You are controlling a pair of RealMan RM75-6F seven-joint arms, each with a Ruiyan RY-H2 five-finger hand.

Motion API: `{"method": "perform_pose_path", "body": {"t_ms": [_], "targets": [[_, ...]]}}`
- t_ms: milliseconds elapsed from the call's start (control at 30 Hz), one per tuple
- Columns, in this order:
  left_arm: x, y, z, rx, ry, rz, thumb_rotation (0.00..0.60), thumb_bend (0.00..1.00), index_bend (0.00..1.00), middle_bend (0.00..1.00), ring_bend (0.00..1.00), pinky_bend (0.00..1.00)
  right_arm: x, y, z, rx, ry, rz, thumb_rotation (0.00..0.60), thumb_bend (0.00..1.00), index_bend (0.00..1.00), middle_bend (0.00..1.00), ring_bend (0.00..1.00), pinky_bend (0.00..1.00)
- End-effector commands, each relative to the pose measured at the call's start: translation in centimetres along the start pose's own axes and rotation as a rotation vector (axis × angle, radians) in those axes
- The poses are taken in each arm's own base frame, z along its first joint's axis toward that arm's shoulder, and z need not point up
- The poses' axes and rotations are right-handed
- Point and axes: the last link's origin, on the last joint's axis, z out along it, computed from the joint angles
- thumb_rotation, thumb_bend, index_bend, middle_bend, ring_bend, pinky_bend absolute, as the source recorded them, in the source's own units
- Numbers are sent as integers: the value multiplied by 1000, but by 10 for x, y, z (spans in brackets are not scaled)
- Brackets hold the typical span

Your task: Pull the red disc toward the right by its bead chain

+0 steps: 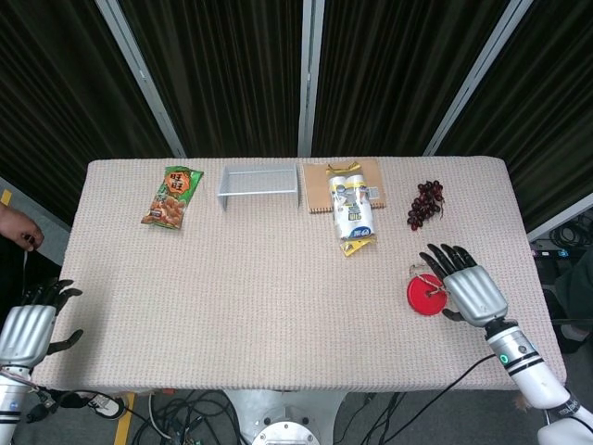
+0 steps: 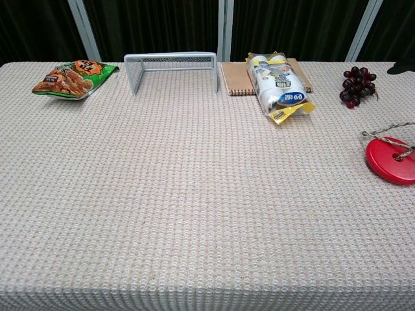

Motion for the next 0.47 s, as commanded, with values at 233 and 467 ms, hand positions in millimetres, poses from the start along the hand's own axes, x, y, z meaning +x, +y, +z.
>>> {"method": "perform_pose_path", "body": {"t_ms": [233,467], "targets": [[3,2,1,-6,12,-6,600,190,289,158,99,165,-33,15,-72,-135,140,28,600,54,0,0,0,5],[6,7,3,-31,36,-4,600,190,289,158,99,164,-73,37,-128,-325,199,29,600,103,0,0,0,0]]}}
